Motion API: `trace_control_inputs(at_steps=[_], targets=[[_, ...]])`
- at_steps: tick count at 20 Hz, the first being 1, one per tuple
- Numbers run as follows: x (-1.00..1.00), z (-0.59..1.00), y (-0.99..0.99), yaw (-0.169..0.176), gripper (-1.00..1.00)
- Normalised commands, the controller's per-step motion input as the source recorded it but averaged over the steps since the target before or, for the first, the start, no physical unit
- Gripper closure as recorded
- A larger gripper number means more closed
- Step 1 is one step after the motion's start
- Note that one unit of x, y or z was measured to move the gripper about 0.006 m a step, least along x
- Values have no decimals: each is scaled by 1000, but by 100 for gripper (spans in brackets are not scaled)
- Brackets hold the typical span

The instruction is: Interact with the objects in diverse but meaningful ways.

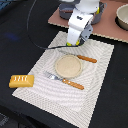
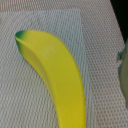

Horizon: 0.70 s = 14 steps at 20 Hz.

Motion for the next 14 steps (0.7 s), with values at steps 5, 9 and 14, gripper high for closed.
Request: trace_control_inputs(at_steps=[5, 9, 14], targets=[[-383, -246, 34, 74, 100], [-352, -219, 3, 68, 100], [-323, -174, 0, 65, 100]])
